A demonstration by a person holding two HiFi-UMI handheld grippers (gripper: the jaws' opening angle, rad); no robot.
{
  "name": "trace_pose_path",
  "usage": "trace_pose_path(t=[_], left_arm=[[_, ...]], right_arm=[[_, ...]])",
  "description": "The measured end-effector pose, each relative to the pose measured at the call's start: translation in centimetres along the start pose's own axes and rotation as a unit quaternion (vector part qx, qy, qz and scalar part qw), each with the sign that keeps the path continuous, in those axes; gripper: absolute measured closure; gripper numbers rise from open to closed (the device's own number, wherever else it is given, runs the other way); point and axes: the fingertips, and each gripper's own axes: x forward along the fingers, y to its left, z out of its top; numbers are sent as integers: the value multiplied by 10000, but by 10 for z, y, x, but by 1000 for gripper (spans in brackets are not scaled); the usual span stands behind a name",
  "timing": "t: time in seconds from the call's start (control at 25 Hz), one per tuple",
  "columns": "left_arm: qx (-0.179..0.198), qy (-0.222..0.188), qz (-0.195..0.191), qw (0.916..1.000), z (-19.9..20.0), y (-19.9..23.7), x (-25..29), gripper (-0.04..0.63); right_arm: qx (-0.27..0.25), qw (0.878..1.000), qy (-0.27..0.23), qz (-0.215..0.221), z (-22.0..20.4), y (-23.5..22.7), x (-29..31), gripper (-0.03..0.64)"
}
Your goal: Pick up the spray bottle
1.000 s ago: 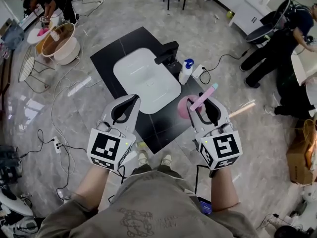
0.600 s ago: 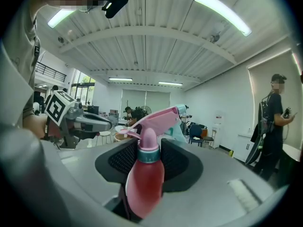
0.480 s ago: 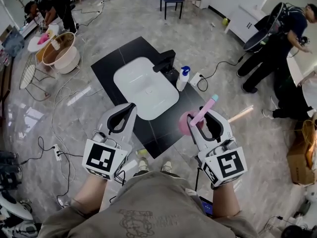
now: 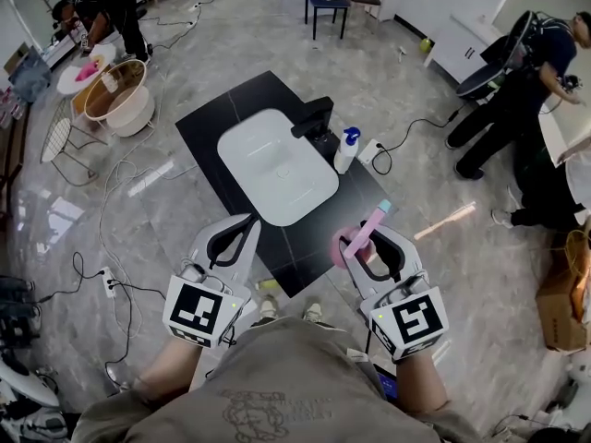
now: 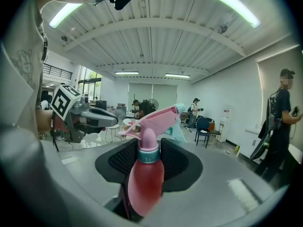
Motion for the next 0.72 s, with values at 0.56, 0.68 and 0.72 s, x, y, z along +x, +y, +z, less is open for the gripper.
trace_pose_path(t=[0.56, 0.68, 0.72], left_arm=[[-43, 172, 98, 9998, -13, 1, -10, 594], [-19, 186, 90, 9998, -14, 1, -10, 595], [-20, 187, 86, 9998, -15, 1, -10, 595]], right_arm=[[98, 9997, 193, 93, -12, 13, 2, 440], [102, 9997, 202, 98, -12, 13, 3, 440], [102, 9997, 201, 99, -12, 13, 3, 440]])
